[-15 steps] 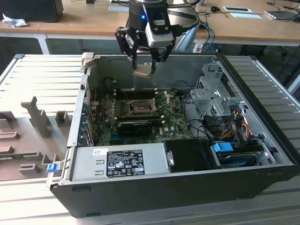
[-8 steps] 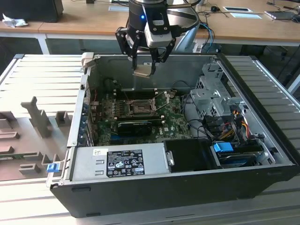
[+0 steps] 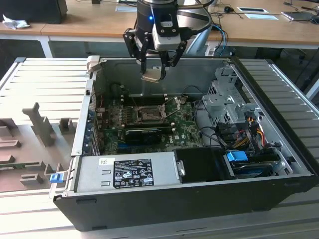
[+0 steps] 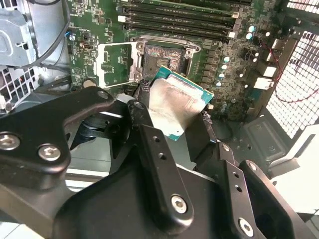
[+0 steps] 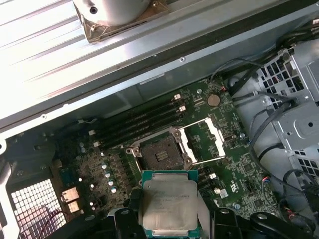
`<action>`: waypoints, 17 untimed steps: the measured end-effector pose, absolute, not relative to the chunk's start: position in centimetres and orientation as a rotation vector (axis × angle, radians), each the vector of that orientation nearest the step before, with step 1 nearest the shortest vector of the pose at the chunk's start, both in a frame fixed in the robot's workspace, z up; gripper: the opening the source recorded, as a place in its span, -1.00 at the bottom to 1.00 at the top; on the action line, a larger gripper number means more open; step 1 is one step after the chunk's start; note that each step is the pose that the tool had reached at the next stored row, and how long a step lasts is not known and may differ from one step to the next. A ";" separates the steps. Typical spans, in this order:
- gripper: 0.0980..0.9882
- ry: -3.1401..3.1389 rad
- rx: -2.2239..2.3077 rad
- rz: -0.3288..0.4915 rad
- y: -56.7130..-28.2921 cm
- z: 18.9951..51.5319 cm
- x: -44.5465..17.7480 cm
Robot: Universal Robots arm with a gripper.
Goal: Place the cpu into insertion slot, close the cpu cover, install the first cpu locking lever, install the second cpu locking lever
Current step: 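Place the cpu into insertion slot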
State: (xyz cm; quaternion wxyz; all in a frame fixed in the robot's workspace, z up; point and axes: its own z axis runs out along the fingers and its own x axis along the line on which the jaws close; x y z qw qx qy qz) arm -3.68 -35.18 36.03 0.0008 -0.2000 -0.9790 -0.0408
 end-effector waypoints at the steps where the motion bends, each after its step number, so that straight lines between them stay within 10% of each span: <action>1: -0.03 -3.073 -0.635 -0.128 -35.2 36.0 -3.7; 17: -0.03 -3.045 -0.769 -0.128 -35.2 36.0 -3.7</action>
